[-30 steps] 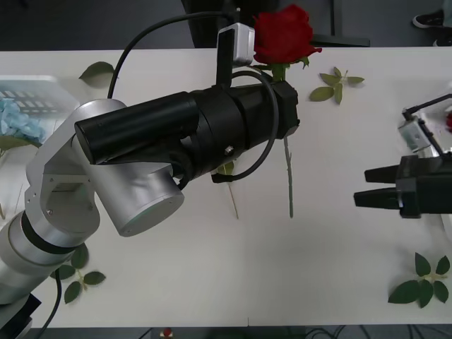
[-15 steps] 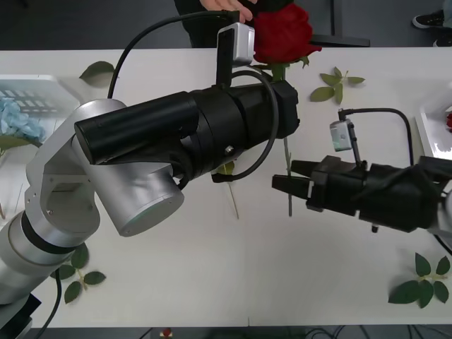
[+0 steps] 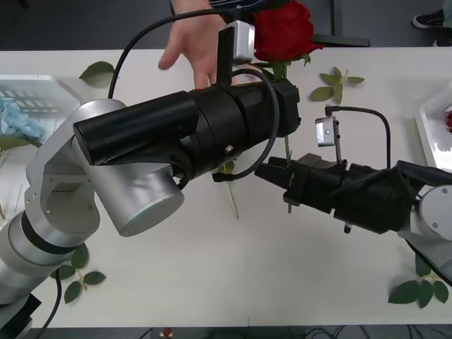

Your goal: Place the red flowers into the right box and the blue flowers into the left box. If a person shows an open palm, hand one flower to the person first, then continue sorting.

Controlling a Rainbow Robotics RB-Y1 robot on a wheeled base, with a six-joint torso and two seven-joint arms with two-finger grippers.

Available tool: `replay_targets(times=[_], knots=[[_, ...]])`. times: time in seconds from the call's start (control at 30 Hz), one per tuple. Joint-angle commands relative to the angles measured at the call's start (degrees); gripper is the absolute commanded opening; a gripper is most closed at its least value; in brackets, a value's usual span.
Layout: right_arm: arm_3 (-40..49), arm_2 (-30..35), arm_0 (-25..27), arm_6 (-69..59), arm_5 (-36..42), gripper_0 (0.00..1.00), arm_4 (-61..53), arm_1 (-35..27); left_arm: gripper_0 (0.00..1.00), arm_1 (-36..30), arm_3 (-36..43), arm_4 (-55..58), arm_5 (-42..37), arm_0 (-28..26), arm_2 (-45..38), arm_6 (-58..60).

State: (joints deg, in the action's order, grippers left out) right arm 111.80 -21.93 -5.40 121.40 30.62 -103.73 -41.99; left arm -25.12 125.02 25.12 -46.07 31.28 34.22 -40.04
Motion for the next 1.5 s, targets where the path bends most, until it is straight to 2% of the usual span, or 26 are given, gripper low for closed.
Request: replay_targets(times=[0.03, 0.53, 0.8, 0.83, 0.87, 0.9, 0.93, 0.97, 1.0, 1.1, 1.3, 1.5], knots=[[2.11, 0.22, -0.13, -1.78, -0.21, 0.00, -0.51, -0.99, 0.00, -0.28, 1.19, -0.51, 0.99, 1.59, -0.30, 0.84], [2.11, 0.57, -0.13, -1.87, -1.36, 0.00, -4.11, -1.95, 0.00, -0.46, 1.19, -0.42, 1.51, 1.59, -0.30, 0.75], [2.19, 5.76, 0.04, -2.22, 3.04, 0.00, -10.00, -5.12, 0.00, -0.63, 1.19, -0.42, 1.60, 1.50, -0.30, 0.66], [2.11, 7.17, 0.22, -2.49, 4.36, 0.00, -11.14, -5.64, 0.04, -0.63, 1.19, -0.42, 1.78, 1.50, -0.30, 0.49], [2.11, 8.57, 0.57, -2.66, 5.32, 0.00, -12.20, -6.08, 0.20, -0.63, 1.19, -0.33, 1.95, 1.59, -0.30, 0.57], [2.11, 9.27, 0.66, -2.66, 5.85, 0.00, -12.64, -6.26, 0.27, -0.63, 1.19, -0.33, 2.04, 1.50, -0.30, 0.57], [2.19, 10.51, 0.92, -2.75, 6.99, 0.00, -13.25, -6.44, 0.43, -0.72, 1.19, -0.33, 2.04, 1.50, -0.30, 0.57], [2.11, 11.47, 1.18, -2.93, 7.70, 0.00, -13.78, -6.61, 0.52, -0.72, 1.19, -0.33, 2.04, 1.50, -0.30, 0.57], [2.11, 11.74, 1.18, -2.93, 7.96, 0.00, -13.96, -6.61, 0.56, -0.72, 1.19, -0.33, 2.04, 1.50, -0.30, 0.57], [2.11, 12.53, 1.18, -3.28, 7.78, 0.00, -14.40, -6.87, 0.77, -0.72, 1.19, -0.33, 2.04, 1.50, -0.30, 0.57], [1.49, 16.39, 1.18, -3.37, 7.61, 0.00, -14.40, -7.23, 0.97, -0.72, 1.19, -0.33, 2.04, 1.50, -0.30, 0.57], [1.05, 25.27, 0.74, -3.63, 11.04, 0.00, -14.04, -8.63, 1.00, -0.72, 1.19, -0.33, 2.04, 1.50, -0.30, 0.57]])
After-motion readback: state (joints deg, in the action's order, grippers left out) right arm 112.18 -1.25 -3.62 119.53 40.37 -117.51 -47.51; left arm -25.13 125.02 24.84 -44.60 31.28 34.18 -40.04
